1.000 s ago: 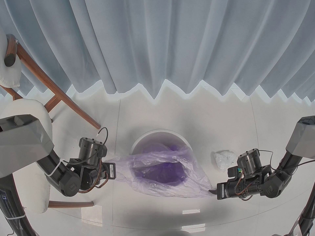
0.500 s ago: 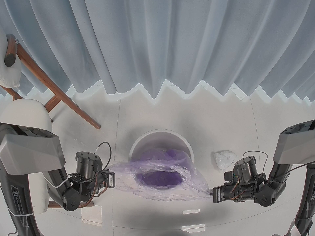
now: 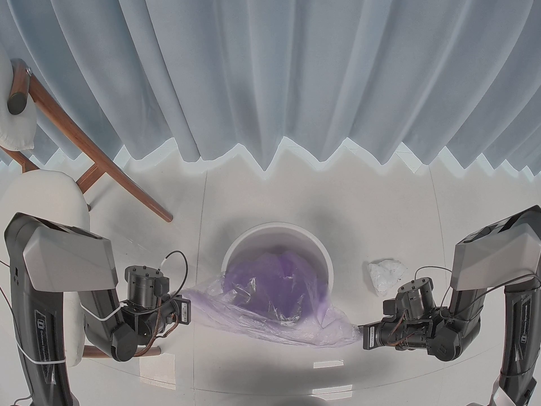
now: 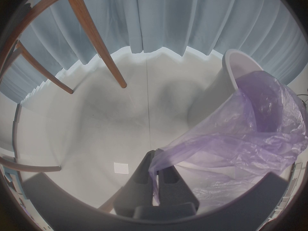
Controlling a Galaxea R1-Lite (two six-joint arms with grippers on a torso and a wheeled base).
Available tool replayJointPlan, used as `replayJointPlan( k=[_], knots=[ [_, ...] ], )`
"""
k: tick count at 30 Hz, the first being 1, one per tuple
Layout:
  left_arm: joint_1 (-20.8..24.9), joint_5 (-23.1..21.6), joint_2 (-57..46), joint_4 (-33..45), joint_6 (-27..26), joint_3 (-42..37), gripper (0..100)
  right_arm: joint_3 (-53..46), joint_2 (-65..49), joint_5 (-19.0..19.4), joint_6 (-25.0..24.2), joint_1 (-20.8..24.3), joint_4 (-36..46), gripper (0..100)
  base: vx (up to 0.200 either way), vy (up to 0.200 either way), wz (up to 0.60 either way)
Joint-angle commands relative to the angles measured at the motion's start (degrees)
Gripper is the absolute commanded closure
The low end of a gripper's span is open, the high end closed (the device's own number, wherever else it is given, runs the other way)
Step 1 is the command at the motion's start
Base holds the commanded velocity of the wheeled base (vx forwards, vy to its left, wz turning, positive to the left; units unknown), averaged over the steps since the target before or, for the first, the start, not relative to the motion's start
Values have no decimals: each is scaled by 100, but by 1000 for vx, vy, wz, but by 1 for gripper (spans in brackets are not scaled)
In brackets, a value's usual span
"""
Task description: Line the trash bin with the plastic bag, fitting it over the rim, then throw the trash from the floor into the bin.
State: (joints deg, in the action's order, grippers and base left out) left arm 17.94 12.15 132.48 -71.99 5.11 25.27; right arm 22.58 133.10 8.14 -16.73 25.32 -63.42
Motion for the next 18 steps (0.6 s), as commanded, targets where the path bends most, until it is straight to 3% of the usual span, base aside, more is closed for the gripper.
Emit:
replayJointPlan(
  k=[1,11,18],
  knots=[
    [-10,-64,182,-52,-27,531,100,159,111,-76,-6,-159,-233,100,0,0,0],
    [-45,-161,384,-88,-63,1305,100,555,-12,-225,-68,-519,-672,100,0,0,0],
    [-160,-310,463,-703,-45,1797,100,678,-451,65,-674,-537,-742,100,0,0,0]
  ],
)
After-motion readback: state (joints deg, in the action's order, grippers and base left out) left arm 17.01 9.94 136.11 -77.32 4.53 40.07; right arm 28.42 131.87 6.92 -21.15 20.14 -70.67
